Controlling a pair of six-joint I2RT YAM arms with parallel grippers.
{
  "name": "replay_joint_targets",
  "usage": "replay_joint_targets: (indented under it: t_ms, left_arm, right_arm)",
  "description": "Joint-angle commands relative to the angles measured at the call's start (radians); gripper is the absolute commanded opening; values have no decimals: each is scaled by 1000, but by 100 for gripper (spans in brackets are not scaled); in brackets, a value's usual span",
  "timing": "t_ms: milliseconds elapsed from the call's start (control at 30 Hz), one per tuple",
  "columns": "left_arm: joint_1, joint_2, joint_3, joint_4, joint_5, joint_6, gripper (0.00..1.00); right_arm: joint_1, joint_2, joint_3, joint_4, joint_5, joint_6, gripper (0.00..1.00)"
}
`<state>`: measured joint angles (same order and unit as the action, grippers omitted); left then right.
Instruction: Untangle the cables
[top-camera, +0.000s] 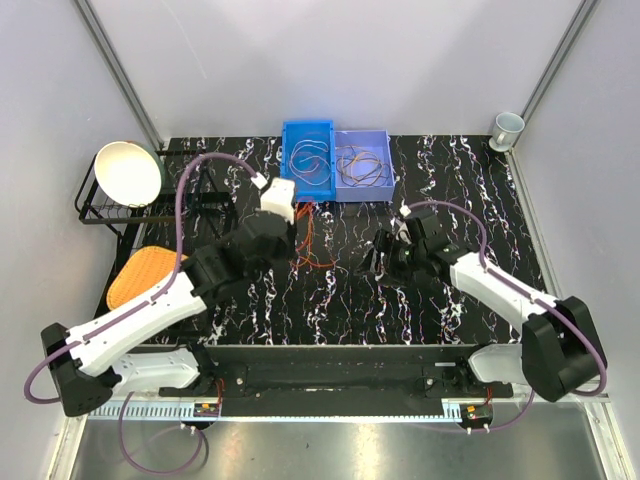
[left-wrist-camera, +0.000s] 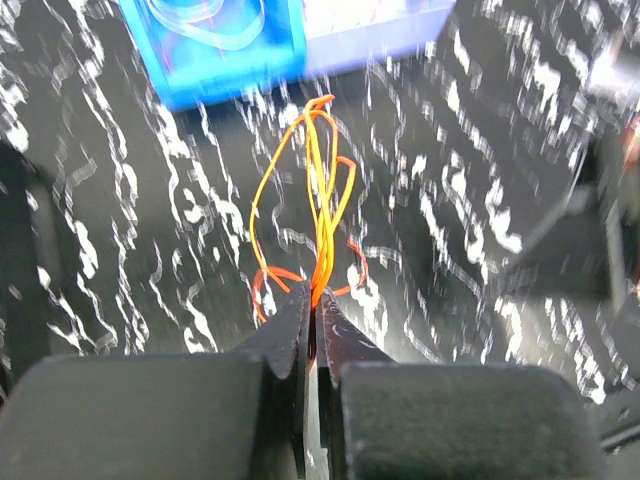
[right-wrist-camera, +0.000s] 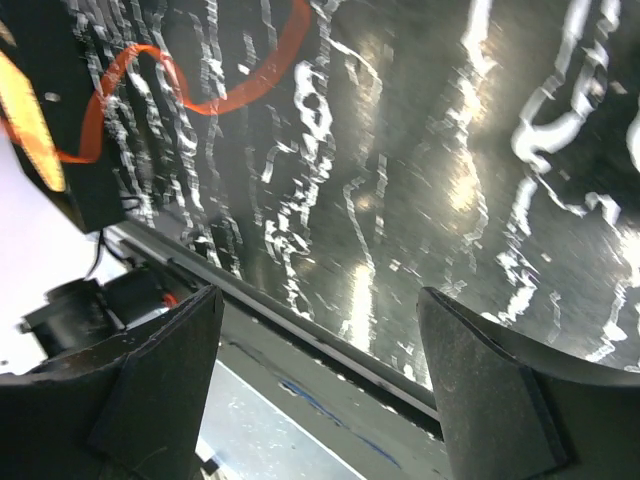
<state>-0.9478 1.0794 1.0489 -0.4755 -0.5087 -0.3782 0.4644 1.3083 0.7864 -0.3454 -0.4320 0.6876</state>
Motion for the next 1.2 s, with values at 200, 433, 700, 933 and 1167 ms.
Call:
replay_joint_targets:
  t_ms: [200, 433, 700, 933, 1167]
  left_arm:
    - [154, 125, 345, 20, 90, 127, 0]
    - [265, 280, 588, 23, 174, 173, 0]
    - [388, 496, 804, 78, 261, 199, 0]
    - [498, 706, 988, 87, 358, 167, 0]
    - [561, 876, 1028, 163, 462, 122, 0]
  right_arm:
    - [3, -145, -90, 34, 58, 18, 84]
    - [3, -193, -118, 31, 45, 18, 84]
    - [2, -254, -173, 29, 26, 33, 84]
    - [2, -293, -219, 29, 18, 41, 84]
    - [3, -316, -237, 28, 12, 49, 84]
